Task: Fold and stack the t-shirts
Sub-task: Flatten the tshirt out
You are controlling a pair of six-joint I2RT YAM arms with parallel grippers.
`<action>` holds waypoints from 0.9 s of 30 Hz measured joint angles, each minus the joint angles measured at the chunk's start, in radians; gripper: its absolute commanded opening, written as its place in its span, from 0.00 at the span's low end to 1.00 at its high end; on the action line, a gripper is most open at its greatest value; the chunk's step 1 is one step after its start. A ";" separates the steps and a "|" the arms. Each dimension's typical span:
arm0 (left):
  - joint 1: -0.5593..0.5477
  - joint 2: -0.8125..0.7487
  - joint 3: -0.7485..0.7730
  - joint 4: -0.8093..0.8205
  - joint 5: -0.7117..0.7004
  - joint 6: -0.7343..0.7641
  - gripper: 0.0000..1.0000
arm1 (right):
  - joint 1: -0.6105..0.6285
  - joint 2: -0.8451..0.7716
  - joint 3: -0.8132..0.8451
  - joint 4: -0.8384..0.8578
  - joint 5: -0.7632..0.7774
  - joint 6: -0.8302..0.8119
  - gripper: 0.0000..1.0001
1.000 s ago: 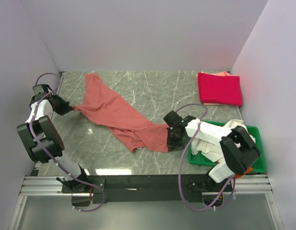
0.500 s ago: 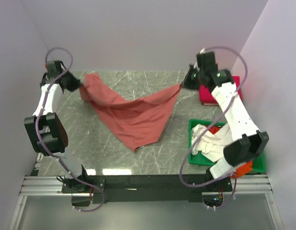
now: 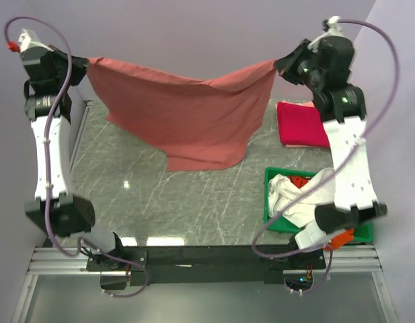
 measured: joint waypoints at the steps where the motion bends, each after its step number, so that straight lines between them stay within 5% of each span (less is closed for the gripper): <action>1: 0.000 -0.046 -0.024 0.005 -0.011 -0.002 0.00 | 0.000 -0.048 -0.039 0.033 0.007 -0.001 0.00; 9: 0.002 -0.387 -0.098 0.032 -0.134 0.006 0.00 | 0.000 -0.353 -0.131 0.232 0.064 -0.040 0.00; 15: -0.013 -0.441 -0.008 0.029 -0.189 0.035 0.01 | 0.000 -0.494 -0.147 0.312 0.094 -0.066 0.00; 27: -0.047 -0.302 -0.013 0.076 -0.142 0.063 0.01 | 0.000 -0.317 -0.094 0.352 0.113 -0.092 0.00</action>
